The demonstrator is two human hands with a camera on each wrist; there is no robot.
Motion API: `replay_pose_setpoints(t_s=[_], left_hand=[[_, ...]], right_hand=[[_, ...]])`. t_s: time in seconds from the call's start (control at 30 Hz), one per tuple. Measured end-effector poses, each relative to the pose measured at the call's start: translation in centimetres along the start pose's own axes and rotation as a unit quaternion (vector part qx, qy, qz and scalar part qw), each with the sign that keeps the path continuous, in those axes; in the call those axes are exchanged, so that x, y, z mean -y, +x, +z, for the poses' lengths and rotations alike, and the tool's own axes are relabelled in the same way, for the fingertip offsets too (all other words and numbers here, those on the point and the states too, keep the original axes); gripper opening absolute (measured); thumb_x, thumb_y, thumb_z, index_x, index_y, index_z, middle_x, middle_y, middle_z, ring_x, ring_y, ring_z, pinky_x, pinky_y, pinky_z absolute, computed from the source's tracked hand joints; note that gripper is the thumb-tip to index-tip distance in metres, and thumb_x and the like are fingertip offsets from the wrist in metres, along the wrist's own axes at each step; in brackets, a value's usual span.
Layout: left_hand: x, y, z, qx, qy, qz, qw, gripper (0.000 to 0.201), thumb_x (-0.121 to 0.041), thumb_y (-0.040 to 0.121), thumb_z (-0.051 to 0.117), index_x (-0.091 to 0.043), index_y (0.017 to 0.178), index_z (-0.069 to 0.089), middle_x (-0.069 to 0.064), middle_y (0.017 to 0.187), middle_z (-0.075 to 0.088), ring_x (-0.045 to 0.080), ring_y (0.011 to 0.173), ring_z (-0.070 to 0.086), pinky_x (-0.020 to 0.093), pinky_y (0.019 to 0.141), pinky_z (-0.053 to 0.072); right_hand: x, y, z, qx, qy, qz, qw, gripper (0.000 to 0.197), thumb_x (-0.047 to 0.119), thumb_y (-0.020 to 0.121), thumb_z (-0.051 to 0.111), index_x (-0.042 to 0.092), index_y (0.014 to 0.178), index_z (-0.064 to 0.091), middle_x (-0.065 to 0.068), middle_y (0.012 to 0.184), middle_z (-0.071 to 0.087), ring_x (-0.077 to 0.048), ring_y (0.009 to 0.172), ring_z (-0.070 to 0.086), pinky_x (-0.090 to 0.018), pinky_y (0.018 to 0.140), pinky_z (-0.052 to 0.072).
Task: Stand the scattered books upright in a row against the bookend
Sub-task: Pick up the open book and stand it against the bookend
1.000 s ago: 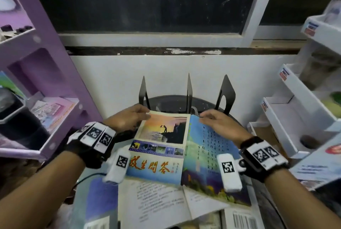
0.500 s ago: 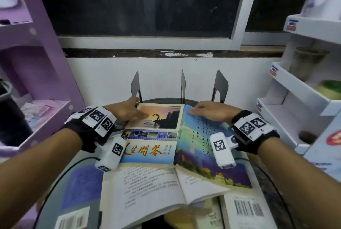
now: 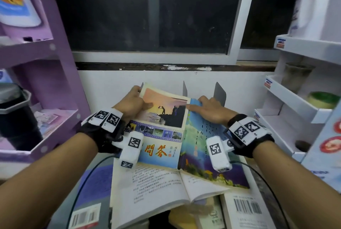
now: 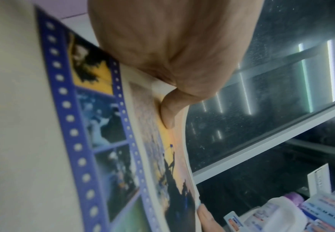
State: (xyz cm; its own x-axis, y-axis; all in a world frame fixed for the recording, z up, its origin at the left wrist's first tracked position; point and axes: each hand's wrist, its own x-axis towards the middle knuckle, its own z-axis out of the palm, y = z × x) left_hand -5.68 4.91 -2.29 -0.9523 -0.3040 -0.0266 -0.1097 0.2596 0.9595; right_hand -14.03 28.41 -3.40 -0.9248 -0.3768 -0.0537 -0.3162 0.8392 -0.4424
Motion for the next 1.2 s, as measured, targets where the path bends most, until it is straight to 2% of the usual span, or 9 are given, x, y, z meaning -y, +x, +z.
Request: replay_pose_setpoints(t_s=[0.07, 0.2, 0.33, 0.53, 0.67, 0.77, 0.87, 0.97, 1.2], left_hand=[[-0.6, -0.3, 0.0, -0.006, -0.048, 0.024, 0.999, 0.035, 0.0, 0.088, 0.062, -0.021, 0.105, 0.041, 0.019, 0.113, 0.064, 0.037, 0.099, 0.066, 0.055, 0.087, 0.053], [-2.2, -1.2, 0.0, -0.011, -0.114, 0.088, 0.99, 0.042, 0.002, 0.088, 0.062, -0.018, 0.116, 0.039, 0.017, 0.109, 0.066, 0.033, 0.091, 0.069, 0.05, 0.079, 0.057], [-3.9, -2.1, -0.1, -0.029, -0.156, 0.153, 0.975, 0.041, 0.006, 0.086, 0.061, -0.02, 0.111, 0.041, 0.017, 0.109, 0.066, 0.033, 0.094, 0.069, 0.05, 0.08, 0.057], [-4.2, -2.4, 0.0, -0.027, -0.202, 0.22, 0.954, 0.044, 0.008, 0.085, 0.061, -0.021, 0.112, 0.041, 0.009, 0.106, 0.07, 0.027, 0.093, 0.071, 0.041, 0.074, 0.059], [-3.8, -2.3, -0.2, -0.036, -0.207, 0.247, 0.946, 0.046, 0.008, 0.083, 0.063, -0.023, 0.11, 0.042, 0.012, 0.11, 0.069, 0.031, 0.096, 0.07, 0.047, 0.077, 0.057], [-3.0, -2.2, -0.2, -0.038, -0.211, 0.249, 0.944, 0.045, 0.007, 0.084, 0.062, -0.02, 0.112, 0.041, 0.013, 0.11, 0.068, 0.029, 0.093, 0.071, 0.044, 0.073, 0.058], [-2.5, -2.1, 0.1, -0.028, -0.21, 0.236, 0.949, 0.041, 0.002, 0.086, 0.061, -0.019, 0.113, 0.04, 0.015, 0.109, 0.069, 0.029, 0.09, 0.071, 0.043, 0.071, 0.059], [-2.5, -1.7, 0.4, -0.024, -0.184, 0.235, 0.954, 0.039, -0.002, 0.09, 0.059, -0.016, 0.12, 0.039, 0.01, 0.111, 0.068, 0.023, 0.091, 0.072, 0.039, 0.073, 0.06], [-2.9, -0.6, 1.5, 0.015, -0.148, 0.225, 0.963, 0.044, -0.014, 0.095, 0.056, -0.018, 0.134, 0.036, 0.006, 0.117, 0.065, 0.019, 0.095, 0.07, 0.034, 0.075, 0.059]], right_hand=[[0.3, -0.4, -0.7, -0.028, 0.006, -0.006, 1.0, 0.07, 0.072, 0.087, 0.038, 0.019, 0.132, 0.038, -0.017, 0.134, 0.036, -0.035, 0.129, 0.034, -0.049, 0.104, 0.035], [1.4, -1.3, -2.7, -0.089, 0.036, -0.027, 0.995, 0.059, 0.074, 0.085, 0.038, 0.023, 0.116, 0.038, -0.012, 0.129, 0.036, -0.031, 0.127, 0.033, -0.053, 0.104, 0.032], [3.0, -2.2, -4.6, -0.157, 0.065, -0.061, 0.984, 0.05, 0.07, 0.087, 0.04, 0.024, 0.106, 0.037, -0.004, 0.118, 0.034, -0.026, 0.121, 0.035, -0.053, 0.103, 0.032], [5.1, -2.5, -5.1, -0.214, 0.187, -0.147, 0.948, 0.054, 0.063, 0.084, 0.055, 0.02, 0.112, 0.04, 0.001, 0.122, 0.036, -0.016, 0.125, 0.034, -0.041, 0.105, 0.035], [6.0, -2.6, -4.2, -0.213, 0.253, -0.167, 0.929, 0.07, 0.076, 0.066, 0.059, 0.028, 0.111, 0.038, -0.001, 0.123, 0.045, -0.017, 0.115, 0.051, -0.045, 0.097, 0.048], [6.3, -2.6, -3.2, -0.21, 0.255, -0.167, 0.929, 0.069, 0.077, 0.066, 0.059, 0.037, 0.116, 0.033, -0.002, 0.122, 0.057, -0.02, 0.104, 0.063, -0.043, 0.089, 0.054], [6.4, -3.1, -2.4, -0.229, 0.232, -0.168, 0.93, 0.057, 0.058, 0.085, 0.059, 0.034, 0.128, 0.031, -0.002, 0.11, 0.065, -0.018, 0.091, 0.066, -0.025, 0.072, 0.053], [6.8, -4.5, -2.1, -0.261, 0.227, -0.178, 0.921, 0.048, 0.042, 0.093, 0.057, 0.029, 0.134, 0.035, 0.007, 0.099, 0.063, -0.001, 0.07, 0.059, -0.003, 0.047, 0.039], [7.0, -6.2, -1.3, -0.302, 0.256, -0.232, 0.888, 0.044, 0.025, 0.095, 0.059, 0.02, 0.137, 0.045, 0.02, 0.092, 0.052, 0.036, 0.071, 0.043, 0.006, 0.054, 0.034]])
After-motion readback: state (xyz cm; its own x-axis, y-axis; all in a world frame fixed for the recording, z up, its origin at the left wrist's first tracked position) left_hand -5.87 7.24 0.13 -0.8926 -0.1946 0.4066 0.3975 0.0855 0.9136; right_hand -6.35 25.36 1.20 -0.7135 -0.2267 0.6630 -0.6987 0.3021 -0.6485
